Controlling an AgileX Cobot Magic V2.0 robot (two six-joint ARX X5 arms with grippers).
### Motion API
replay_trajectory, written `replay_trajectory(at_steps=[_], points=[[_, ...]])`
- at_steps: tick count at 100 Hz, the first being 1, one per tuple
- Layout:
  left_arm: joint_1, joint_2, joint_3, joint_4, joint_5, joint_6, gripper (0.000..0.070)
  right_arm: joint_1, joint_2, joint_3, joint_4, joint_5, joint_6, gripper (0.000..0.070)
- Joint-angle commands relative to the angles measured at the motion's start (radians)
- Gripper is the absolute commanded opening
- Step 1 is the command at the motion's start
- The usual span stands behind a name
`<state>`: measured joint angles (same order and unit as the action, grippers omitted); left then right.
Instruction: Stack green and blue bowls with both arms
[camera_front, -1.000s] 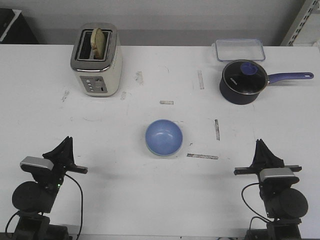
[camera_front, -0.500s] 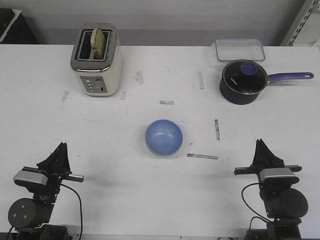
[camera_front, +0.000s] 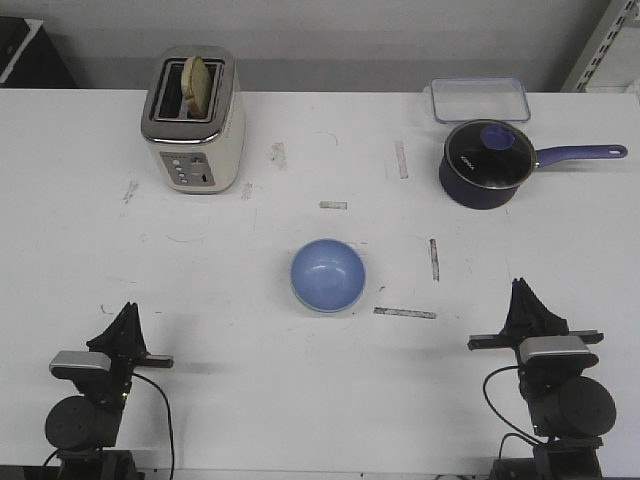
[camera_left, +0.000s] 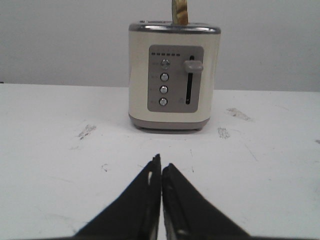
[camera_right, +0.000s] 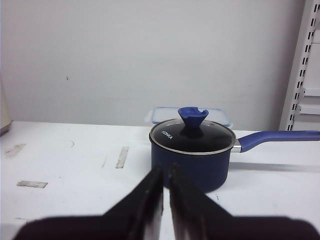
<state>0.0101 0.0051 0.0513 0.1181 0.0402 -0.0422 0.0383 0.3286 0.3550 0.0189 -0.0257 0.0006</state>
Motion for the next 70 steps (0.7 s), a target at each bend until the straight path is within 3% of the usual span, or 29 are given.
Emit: replay_trajectory(at_steps=[1,70], points=[[0.002,-0.002,-0.01,0.01,0.002,0.008,0.0002,0.002,-0.002,0.005,0.011,0.0,0.01,0.0013],[0.001,-0.002,-0.039,-0.002,0.001,0.008,0.0002,0.002,-0.002,0.005,0.011,0.0,0.01,0.0013]])
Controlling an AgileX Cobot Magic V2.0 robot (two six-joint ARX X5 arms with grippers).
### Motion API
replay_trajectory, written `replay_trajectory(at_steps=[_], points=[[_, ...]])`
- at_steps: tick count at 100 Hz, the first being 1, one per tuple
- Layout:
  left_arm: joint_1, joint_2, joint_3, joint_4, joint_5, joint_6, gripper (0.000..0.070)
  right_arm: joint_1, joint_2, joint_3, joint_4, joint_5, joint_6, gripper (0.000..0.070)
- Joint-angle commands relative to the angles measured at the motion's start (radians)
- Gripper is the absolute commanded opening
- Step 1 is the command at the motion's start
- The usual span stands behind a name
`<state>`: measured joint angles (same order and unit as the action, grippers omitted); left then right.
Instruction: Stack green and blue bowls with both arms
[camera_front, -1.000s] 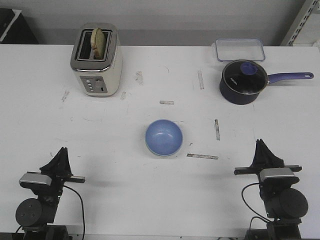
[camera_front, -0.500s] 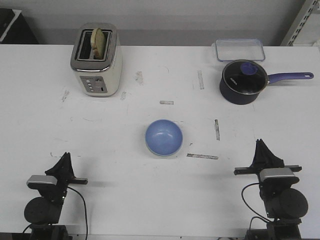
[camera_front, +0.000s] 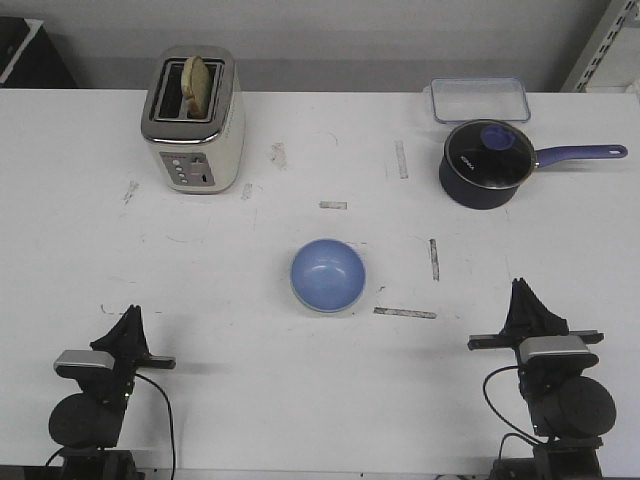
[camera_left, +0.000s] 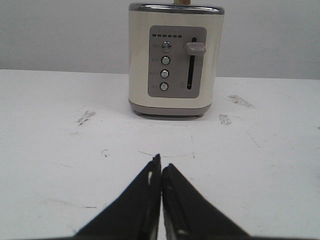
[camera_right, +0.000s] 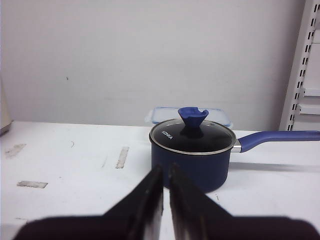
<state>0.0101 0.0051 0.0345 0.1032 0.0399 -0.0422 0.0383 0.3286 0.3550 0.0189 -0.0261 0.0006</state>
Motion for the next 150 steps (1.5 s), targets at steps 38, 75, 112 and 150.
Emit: replay_trajectory(at_steps=[38,75,112,150], points=[[0.001,-0.002,-0.022,0.013,0.002,0.008,0.0002,0.002,-0.002,0.005,0.011,0.0,0.01,0.0013],[0.001,-0.002,-0.022,0.013,0.002,0.008,0.0002,0.002,-0.007,0.005,0.005,0.0,0.01,0.0013],[0.001,-0.002,-0.022,0.013,0.002,0.008,0.0002,-0.033,-0.146,-0.078,-0.003,0.007,0.01,0.0013],[0.001,-0.002,-0.022,0.013,0.002,0.008,0.0002,-0.031,-0.294,-0.285,0.011,-0.001,0.01,0.0013]])
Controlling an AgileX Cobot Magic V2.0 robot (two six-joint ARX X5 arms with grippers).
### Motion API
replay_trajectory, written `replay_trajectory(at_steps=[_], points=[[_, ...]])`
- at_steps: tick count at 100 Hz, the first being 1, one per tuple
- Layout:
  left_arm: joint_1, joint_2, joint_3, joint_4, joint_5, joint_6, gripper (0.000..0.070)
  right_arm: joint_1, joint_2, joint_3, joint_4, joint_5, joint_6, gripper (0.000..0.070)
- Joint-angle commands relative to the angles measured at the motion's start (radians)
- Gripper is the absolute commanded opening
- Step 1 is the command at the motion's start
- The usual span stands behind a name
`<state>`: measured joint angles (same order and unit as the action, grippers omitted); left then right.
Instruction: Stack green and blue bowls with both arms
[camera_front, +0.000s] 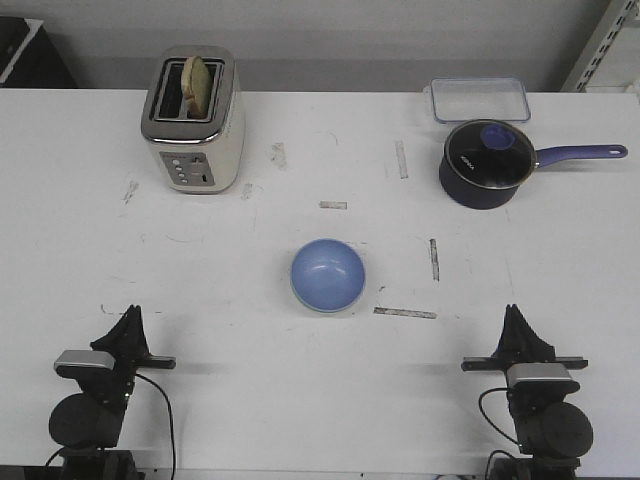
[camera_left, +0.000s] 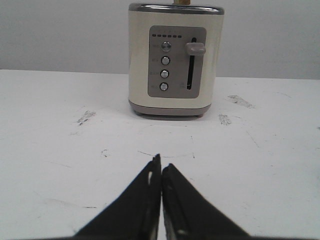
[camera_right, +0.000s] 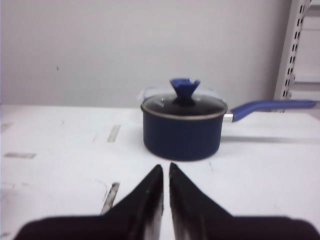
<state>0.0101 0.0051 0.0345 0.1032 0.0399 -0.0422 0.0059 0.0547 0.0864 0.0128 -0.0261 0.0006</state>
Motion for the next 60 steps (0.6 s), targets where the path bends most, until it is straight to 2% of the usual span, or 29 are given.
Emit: replay_trajectory(at_steps=[1,20,60], points=[[0.001,-0.002,-0.022,0.013,0.002,0.008,0.0002,0.002,-0.024,-0.019,0.016,-0.001,0.01,0.0013],[0.001,-0.002,-0.022,0.013,0.002,0.008,0.0002,0.002,-0.053,-0.072,0.058,0.0,0.011,0.0013],[0.001,-0.002,-0.022,0.013,0.002,0.008,0.0002,0.001,-0.053,-0.074,0.051,0.0,0.011,0.0013]])
